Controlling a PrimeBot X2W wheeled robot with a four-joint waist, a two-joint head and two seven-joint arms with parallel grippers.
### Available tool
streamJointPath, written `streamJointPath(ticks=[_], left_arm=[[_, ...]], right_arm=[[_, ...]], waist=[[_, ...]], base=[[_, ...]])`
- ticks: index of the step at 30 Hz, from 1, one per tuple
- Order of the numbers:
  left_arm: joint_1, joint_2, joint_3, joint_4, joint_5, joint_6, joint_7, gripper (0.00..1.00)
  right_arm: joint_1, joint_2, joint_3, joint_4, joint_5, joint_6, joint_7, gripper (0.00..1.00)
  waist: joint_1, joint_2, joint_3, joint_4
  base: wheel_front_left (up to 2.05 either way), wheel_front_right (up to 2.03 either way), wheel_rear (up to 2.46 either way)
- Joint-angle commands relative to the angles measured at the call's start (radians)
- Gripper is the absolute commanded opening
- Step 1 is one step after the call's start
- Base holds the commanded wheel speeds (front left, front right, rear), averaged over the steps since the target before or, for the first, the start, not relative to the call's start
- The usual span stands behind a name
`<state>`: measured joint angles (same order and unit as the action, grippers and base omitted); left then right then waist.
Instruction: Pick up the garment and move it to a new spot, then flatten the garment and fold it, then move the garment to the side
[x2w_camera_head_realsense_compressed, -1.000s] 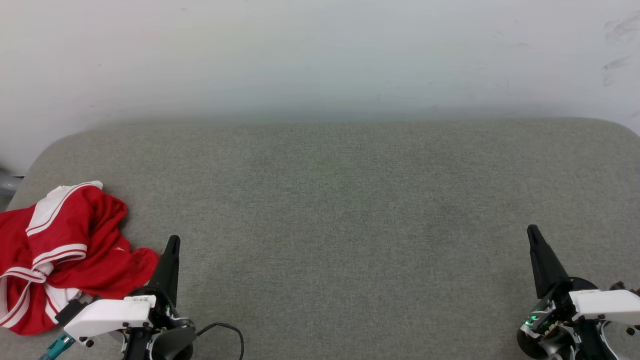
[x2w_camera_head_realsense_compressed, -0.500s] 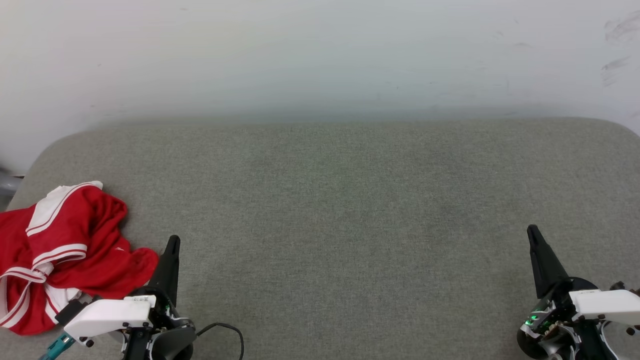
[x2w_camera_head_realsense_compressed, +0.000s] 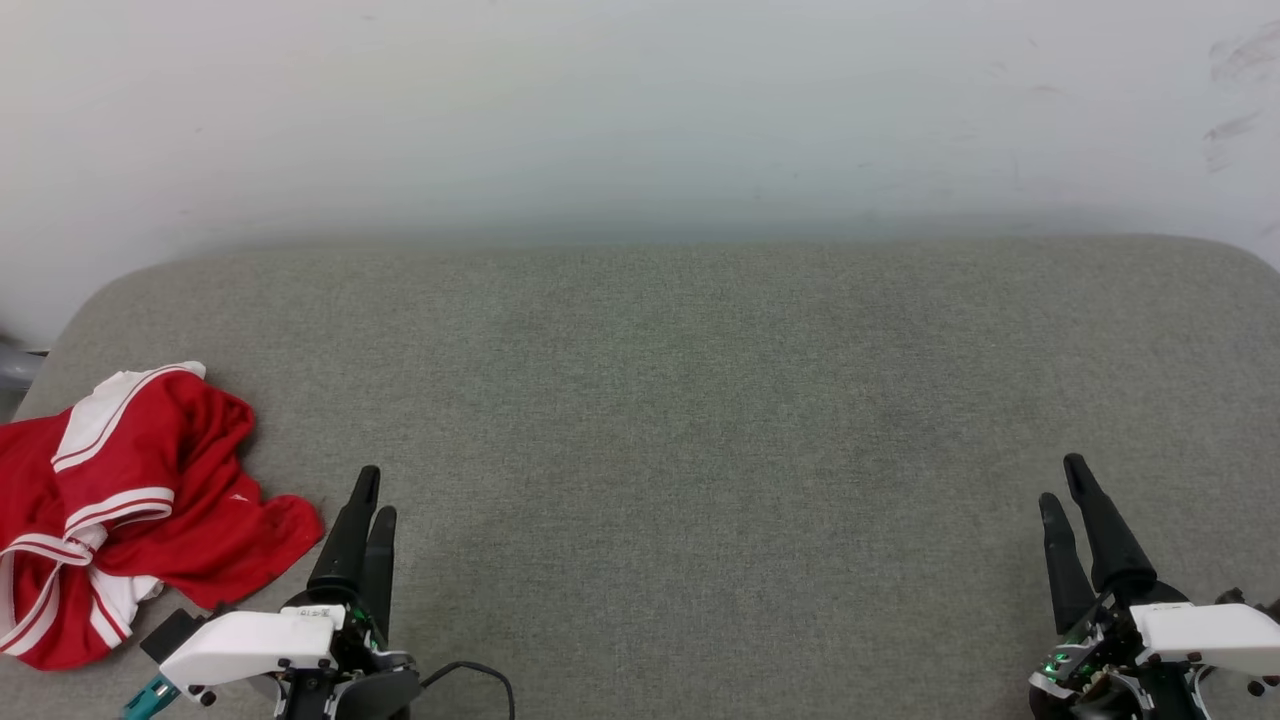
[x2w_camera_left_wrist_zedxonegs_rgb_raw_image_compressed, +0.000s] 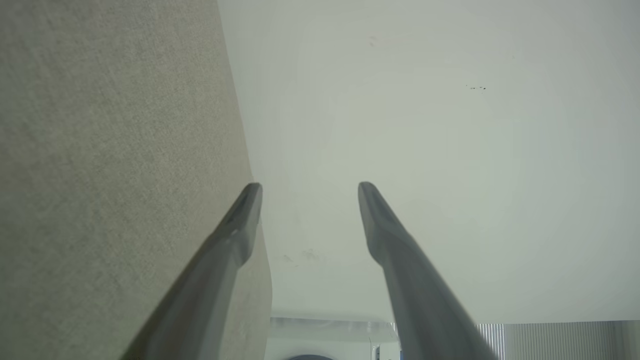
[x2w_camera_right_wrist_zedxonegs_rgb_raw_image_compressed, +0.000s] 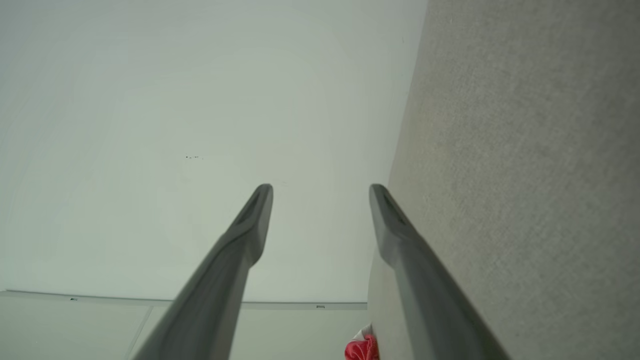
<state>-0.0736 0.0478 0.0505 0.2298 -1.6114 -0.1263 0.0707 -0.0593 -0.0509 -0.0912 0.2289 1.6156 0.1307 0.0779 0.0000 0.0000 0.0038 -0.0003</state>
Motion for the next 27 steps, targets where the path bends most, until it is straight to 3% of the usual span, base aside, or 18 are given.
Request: streamJointPath(ticks=[1,18,27], left_arm=[[-0.014,0.002,-0.024,-0.042,0.008,-0.002,-0.02,1.0],[0.009,0.007,-0.1,-0.142,0.06,-0.003,-0.094,1.0],[0.017,0.006,-0.089,-0.176,0.284,-0.004,-0.127,1.0]], right_arm=[[-0.007,-0.001,0.009,-0.042,0.001,0.0,-0.018,1.0],[0.012,-0.014,0.052,-0.145,-0.042,0.0,-0.078,1.0],[0.02,-0.061,0.078,-0.153,-0.283,0.0,-0.131,1.0]], waist=[[0.0,0.0,0.0,0.001],[0.0,0.0,-0.004,0.009],[0.0,0.0,-0.006,0.014]], base=[[0.0,0.0,0.0],[0.0,0.0,0.0],[0.0,0.0,0.0]])
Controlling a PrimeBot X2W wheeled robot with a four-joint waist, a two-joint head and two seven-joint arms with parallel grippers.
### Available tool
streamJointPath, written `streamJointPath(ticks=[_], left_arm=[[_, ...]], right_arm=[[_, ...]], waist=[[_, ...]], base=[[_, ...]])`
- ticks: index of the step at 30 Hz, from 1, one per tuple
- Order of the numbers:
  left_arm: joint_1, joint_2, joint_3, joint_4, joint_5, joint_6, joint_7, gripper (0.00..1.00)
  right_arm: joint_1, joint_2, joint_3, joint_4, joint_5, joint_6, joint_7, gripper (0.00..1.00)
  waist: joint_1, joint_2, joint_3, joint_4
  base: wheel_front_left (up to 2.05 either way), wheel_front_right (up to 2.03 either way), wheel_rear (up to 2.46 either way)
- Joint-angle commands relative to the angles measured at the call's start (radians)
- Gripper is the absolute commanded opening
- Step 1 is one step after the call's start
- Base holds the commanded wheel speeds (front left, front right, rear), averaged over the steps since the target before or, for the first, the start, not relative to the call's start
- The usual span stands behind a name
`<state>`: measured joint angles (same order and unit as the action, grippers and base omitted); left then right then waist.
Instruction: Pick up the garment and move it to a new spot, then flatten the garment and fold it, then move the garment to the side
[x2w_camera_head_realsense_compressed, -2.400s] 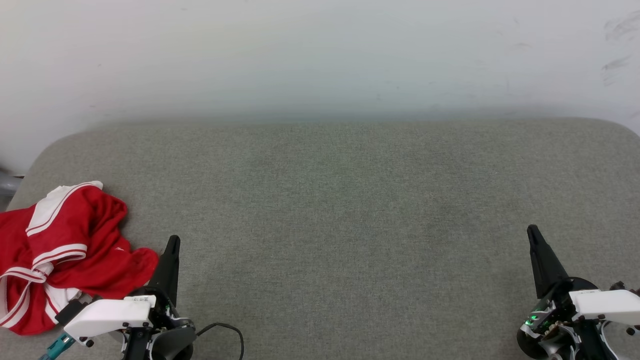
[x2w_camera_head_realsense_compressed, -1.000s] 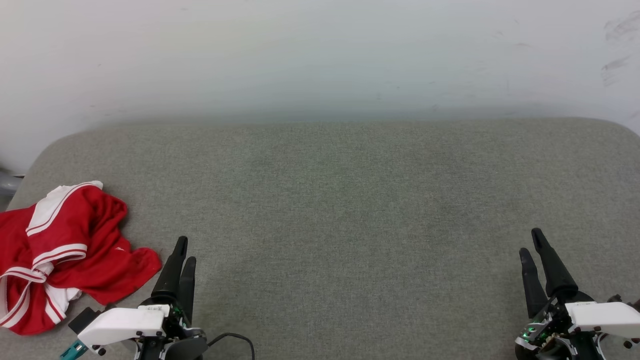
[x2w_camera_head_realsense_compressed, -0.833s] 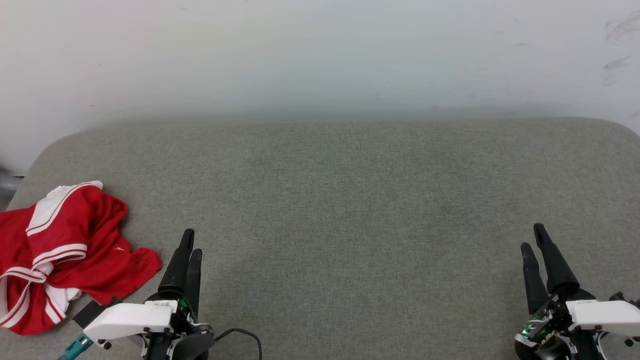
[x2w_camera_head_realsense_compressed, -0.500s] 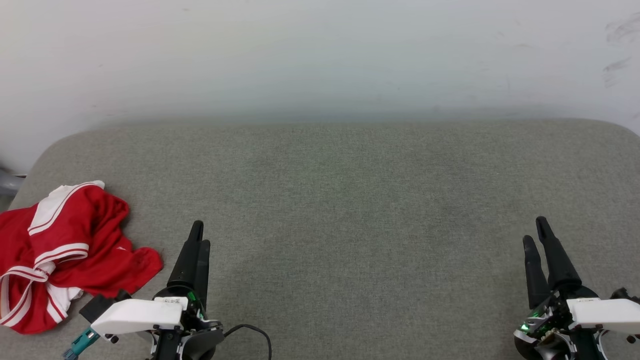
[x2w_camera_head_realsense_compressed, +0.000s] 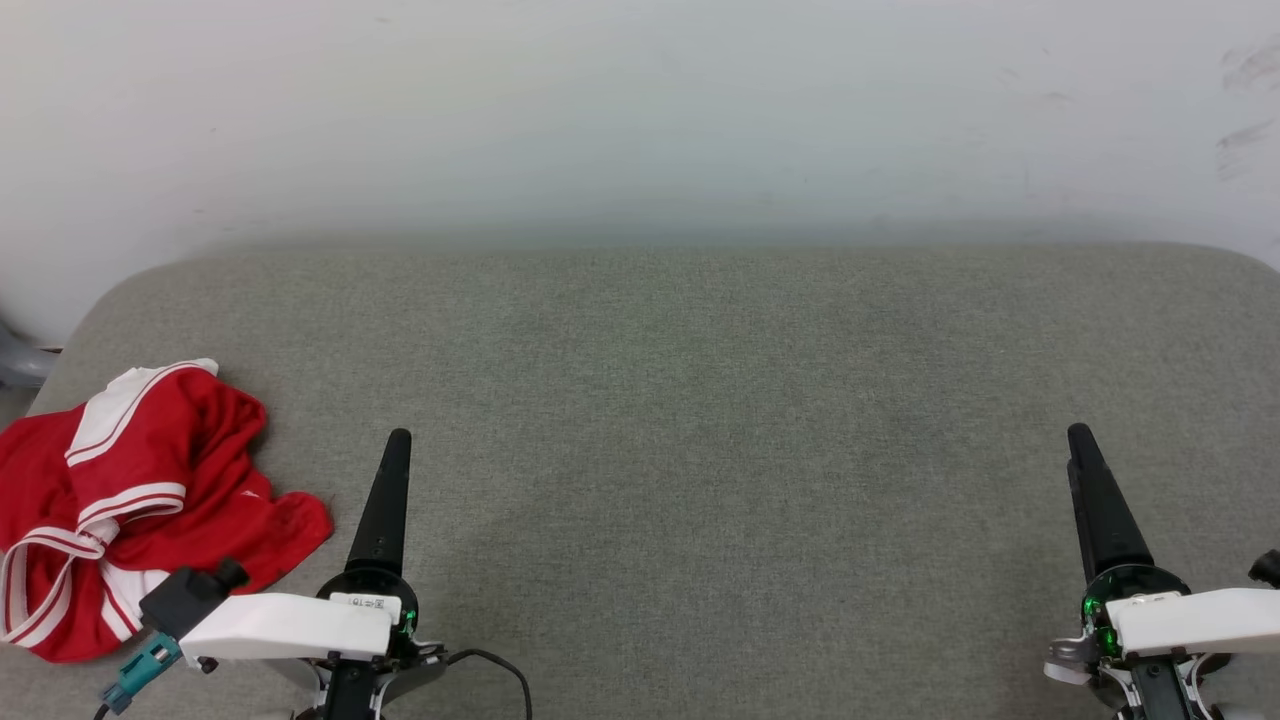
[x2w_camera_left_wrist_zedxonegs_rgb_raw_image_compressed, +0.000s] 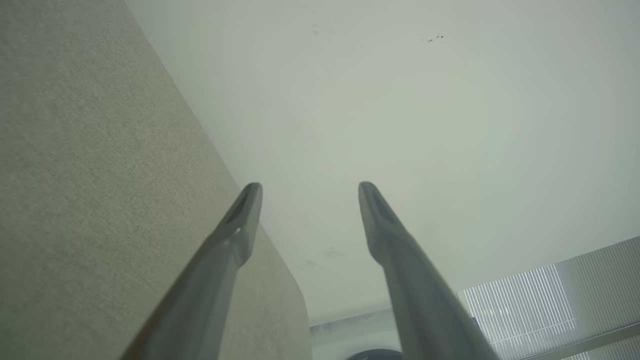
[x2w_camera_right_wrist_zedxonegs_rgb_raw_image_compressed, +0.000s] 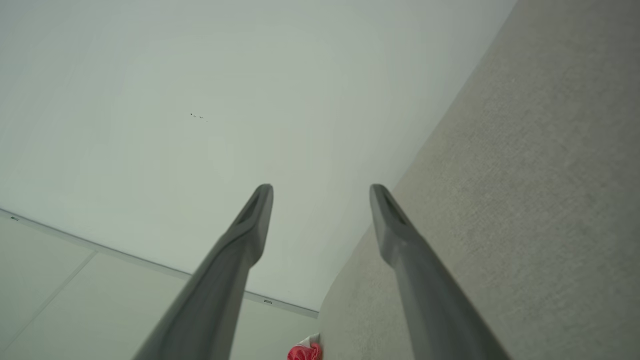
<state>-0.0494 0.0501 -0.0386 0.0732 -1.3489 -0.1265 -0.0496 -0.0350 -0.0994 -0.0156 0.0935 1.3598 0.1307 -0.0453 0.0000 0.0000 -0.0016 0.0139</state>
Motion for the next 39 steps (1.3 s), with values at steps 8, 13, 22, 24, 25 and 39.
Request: streamJointPath(ticks=[8,13,22,24,25,39], left_arm=[[-0.008,0.002,0.006,-0.038,0.25,-0.004,-0.034,1.0],[-0.01,0.002,0.001,-0.051,0.386,-0.004,-0.05,1.0],[-0.01,0.029,-0.012,-0.056,0.614,-0.005,-0.077,1.0],[-0.008,0.034,-0.012,-0.052,0.664,-0.004,-0.082,1.0],[-0.008,0.035,-0.01,-0.05,0.687,-0.004,-0.085,1.0],[0.012,0.072,-0.015,0.004,0.945,0.032,-0.119,1.0]], right_arm=[[-0.002,-0.001,-0.022,-0.035,-0.344,0.0,-0.024,1.0],[0.003,0.009,-0.035,-0.07,-0.509,0.0,-0.014,1.0],[0.025,0.02,-0.039,-0.131,-0.749,0.0,0.002,1.0],[0.03,0.022,-0.038,-0.14,-0.792,0.0,0.006,1.0],[0.032,0.023,-0.039,-0.144,-0.809,0.0,0.007,1.0],[0.061,0.029,-0.051,-0.178,-1.031,0.0,0.015,1.0]], waist=[[0.0,0.0,-0.002,0.001],[0.0,0.0,-0.003,0.002],[0.0,0.0,-0.005,0.005],[0.0,0.0,-0.005,0.006],[0.0,0.0,-0.005,0.006],[0.0,0.0,-0.008,0.009]], base=[[0.0,0.0,0.0],[0.0,0.0,0.0],[0.0,0.0,0.0],[0.0,0.0,0.0],[0.0,0.0,0.0],[0.0,0.0,0.0]])
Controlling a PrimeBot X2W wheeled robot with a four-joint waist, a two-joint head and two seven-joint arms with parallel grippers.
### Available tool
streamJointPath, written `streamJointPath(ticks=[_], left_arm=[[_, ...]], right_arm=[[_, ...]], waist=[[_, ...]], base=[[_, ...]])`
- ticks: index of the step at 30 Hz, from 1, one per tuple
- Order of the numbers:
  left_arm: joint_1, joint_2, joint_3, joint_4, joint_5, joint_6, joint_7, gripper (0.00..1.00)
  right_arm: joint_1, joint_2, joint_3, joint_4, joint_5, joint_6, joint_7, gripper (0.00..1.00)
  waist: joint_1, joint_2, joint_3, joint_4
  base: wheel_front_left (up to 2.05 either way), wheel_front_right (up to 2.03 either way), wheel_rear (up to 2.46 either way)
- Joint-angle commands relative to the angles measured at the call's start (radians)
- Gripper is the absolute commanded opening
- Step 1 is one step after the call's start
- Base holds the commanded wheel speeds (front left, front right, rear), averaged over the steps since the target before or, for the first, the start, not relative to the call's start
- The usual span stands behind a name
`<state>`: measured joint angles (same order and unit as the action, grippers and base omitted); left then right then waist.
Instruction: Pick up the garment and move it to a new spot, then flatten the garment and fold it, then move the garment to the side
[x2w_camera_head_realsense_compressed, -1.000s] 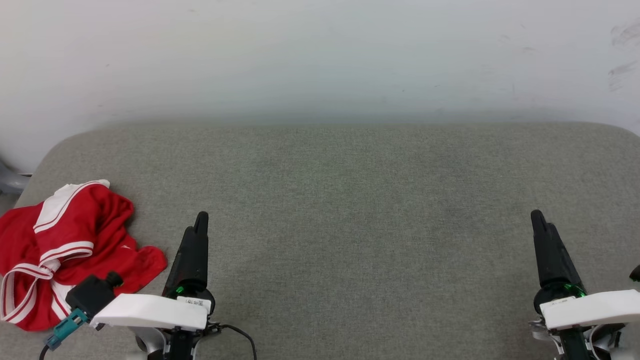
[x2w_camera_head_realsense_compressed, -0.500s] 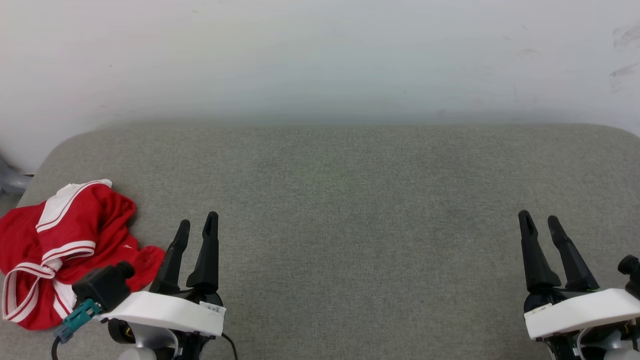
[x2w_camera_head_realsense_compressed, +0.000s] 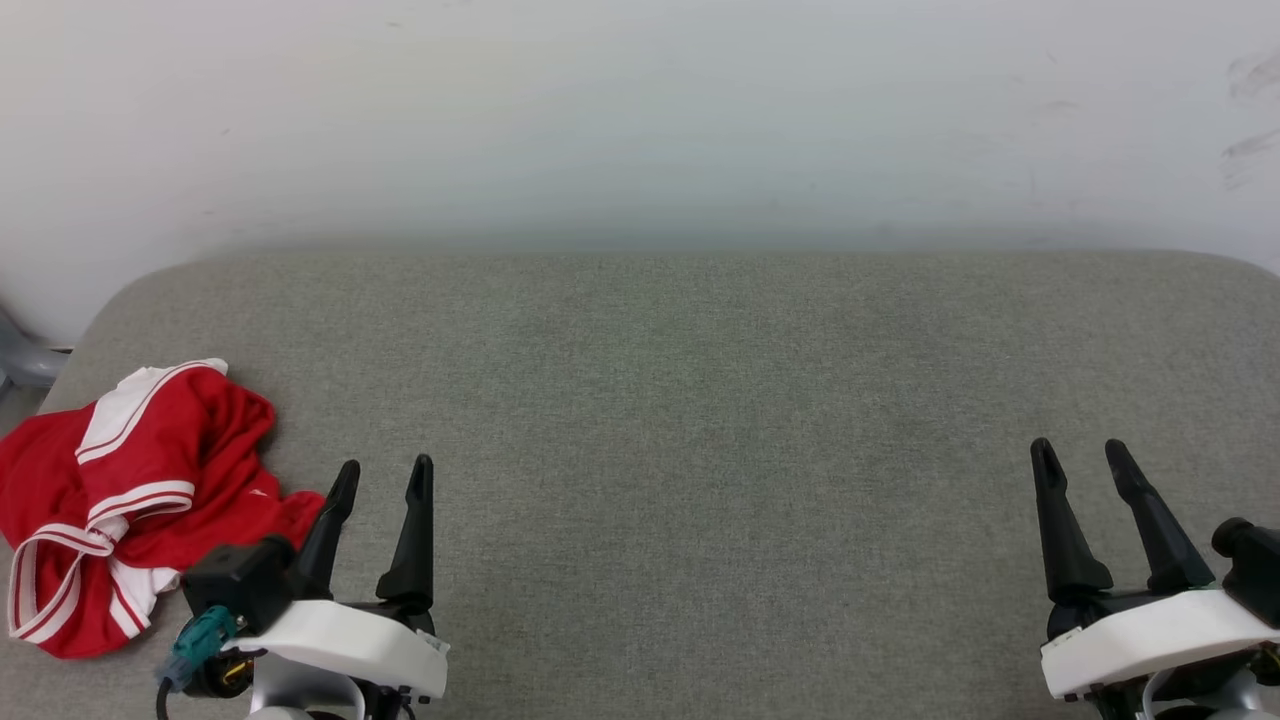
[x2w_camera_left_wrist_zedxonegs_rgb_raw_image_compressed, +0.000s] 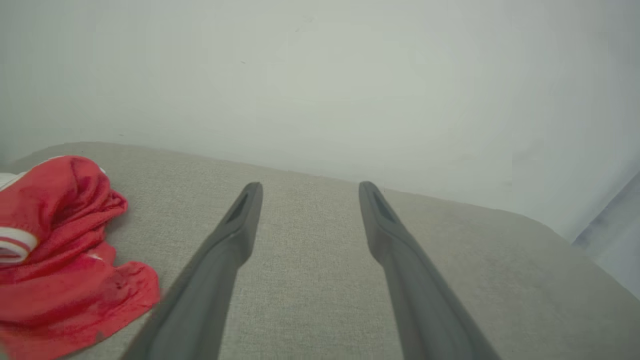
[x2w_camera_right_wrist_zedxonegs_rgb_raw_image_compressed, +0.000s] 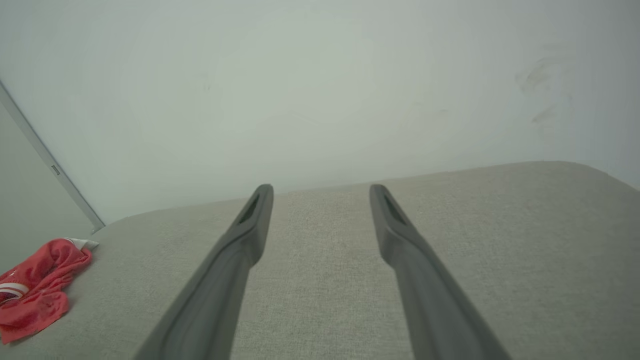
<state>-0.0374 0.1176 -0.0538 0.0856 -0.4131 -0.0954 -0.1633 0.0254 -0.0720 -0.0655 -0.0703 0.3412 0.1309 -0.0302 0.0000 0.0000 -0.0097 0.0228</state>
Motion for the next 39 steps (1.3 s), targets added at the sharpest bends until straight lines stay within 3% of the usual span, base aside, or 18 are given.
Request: streamJointPath(ticks=[1,15,29,39], left_arm=[[0.0,0.009,-0.003,-0.005,0.024,0.004,-0.008,1.0],[0.005,0.035,-0.025,0.019,0.153,0.034,-0.04,1.0],[0.012,0.003,-0.004,0.048,0.147,-0.018,-0.069,1.0],[0.003,-0.015,0.012,0.076,0.188,-0.029,-0.088,1.0]], right_arm=[[0.003,0.002,-0.003,-0.016,-0.025,0.0,-0.001,1.0],[0.026,0.011,-0.022,-0.028,-0.188,0.0,0.02,1.0],[0.04,0.022,-0.039,-0.044,-0.274,0.0,0.015,1.0],[0.052,0.023,-0.051,-0.043,-0.303,0.0,0.003,1.0]], waist=[[0.0,0.0,0.0,0.0],[0.0,0.0,-0.005,0.005],[0.0,0.0,-0.008,0.008],[0.0,0.0,-0.012,0.018]], base=[[0.0,0.0,0.0],[0.0,0.0,0.0],[0.0,0.0,0.0],[0.0,0.0,0.0]])
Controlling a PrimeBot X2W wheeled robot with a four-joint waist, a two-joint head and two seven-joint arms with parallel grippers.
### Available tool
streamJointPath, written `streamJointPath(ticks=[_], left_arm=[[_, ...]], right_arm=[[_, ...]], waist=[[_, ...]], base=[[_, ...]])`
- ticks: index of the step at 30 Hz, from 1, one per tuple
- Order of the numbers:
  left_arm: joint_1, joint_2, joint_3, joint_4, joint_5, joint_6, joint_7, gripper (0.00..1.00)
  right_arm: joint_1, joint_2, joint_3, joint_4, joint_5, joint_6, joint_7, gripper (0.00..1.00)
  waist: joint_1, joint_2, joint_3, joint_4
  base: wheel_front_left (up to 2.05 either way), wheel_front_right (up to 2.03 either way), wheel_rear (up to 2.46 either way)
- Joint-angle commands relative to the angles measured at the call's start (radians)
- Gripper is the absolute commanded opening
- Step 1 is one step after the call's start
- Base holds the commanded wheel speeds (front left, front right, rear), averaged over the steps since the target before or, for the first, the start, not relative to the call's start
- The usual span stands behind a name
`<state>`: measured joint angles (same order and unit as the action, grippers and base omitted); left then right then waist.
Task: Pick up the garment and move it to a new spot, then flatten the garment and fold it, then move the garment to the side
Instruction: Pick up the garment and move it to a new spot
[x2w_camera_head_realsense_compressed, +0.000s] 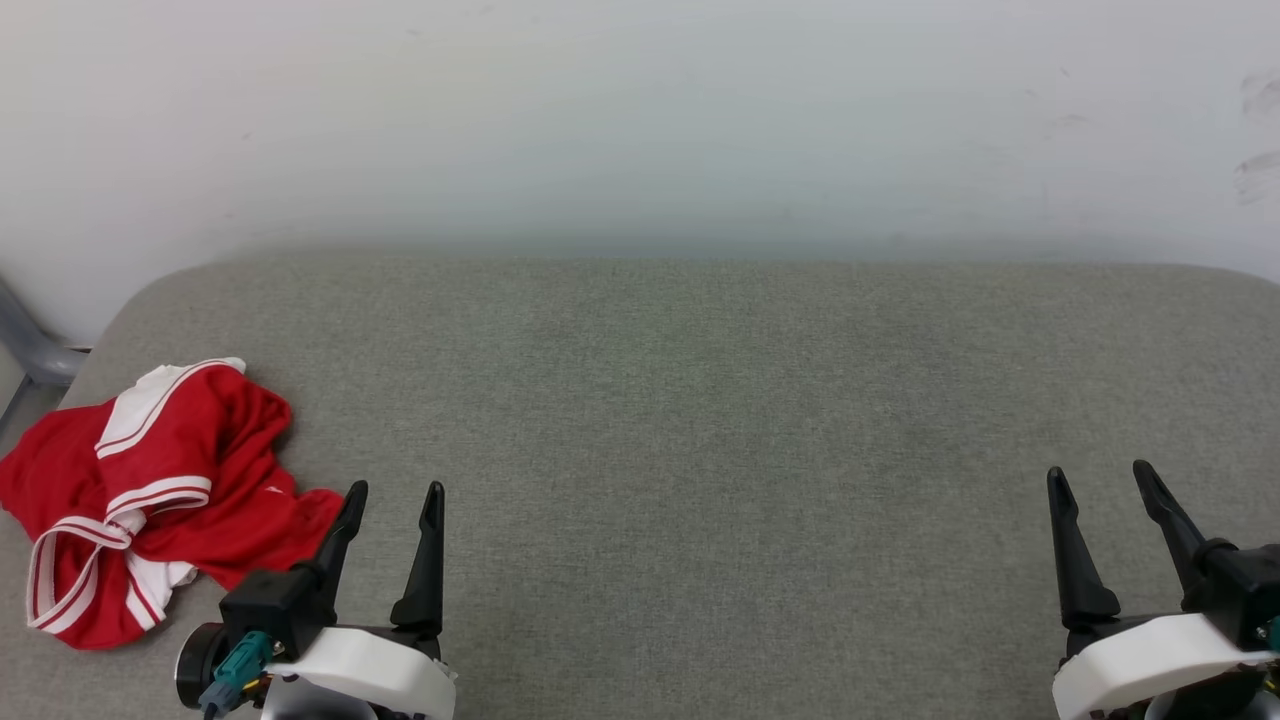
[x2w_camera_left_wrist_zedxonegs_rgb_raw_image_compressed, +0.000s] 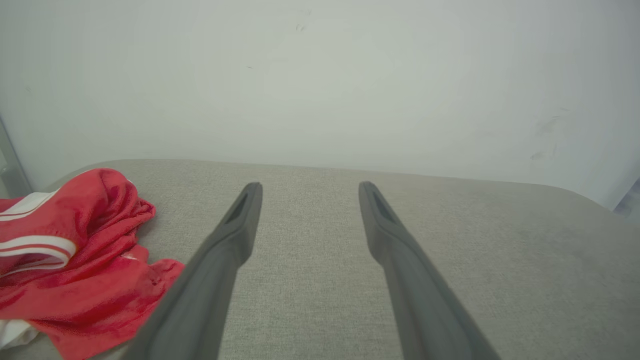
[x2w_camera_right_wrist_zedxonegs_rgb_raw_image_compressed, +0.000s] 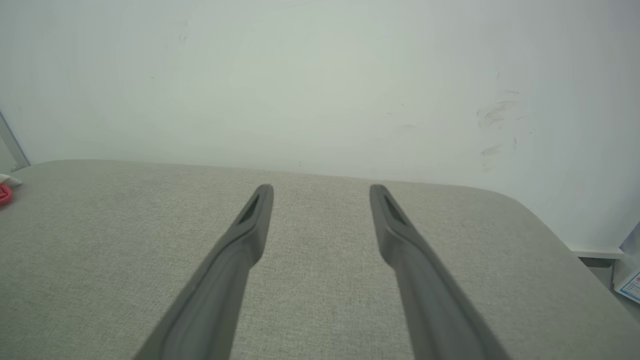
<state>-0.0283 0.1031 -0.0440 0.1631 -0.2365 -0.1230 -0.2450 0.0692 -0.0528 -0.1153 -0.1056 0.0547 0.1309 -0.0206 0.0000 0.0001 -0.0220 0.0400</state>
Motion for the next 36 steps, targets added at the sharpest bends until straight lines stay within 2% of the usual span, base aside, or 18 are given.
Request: streamJointPath(ticks=[1,11,28,29,36], left_arm=[[-0.007,-0.002,0.004,0.002,0.014,-0.003,-0.008,1.0],[-0.021,-0.014,0.043,0.007,0.031,-0.007,-0.022,1.0],[-0.032,-0.032,0.1,0.015,0.021,-0.008,-0.021,1.0],[-0.026,-0.027,0.102,0.017,0.026,-0.009,-0.021,1.0],[-0.017,-0.016,0.101,0.019,0.029,-0.009,-0.021,1.0]], right_arm=[[0.008,0.004,-0.002,-0.008,-0.02,0.0,-0.008,1.0],[-0.005,0.004,0.006,0.003,-0.031,0.0,-0.022,1.0],[-0.027,0.003,0.067,0.013,0.02,0.0,-0.021,1.0],[-0.028,0.003,0.076,0.016,0.032,0.0,-0.02,1.0],[-0.037,0.003,0.087,0.021,0.03,0.0,-0.023,1.0]], waist=[[0.0,-0.0001,0.0,0.004],[0.0,-0.0001,-0.001,0.08],[0.0,-0.0001,0.003,0.303],[0.0,-0.0001,0.003,0.334],[0.0,-0.0001,0.003,0.377]], base=[[0.0,0.0,0.0],[0.0,0.0,0.0],[0.0,0.0,0.0],[0.0,0.0,0.0],[0.0,0.0,0.0]])
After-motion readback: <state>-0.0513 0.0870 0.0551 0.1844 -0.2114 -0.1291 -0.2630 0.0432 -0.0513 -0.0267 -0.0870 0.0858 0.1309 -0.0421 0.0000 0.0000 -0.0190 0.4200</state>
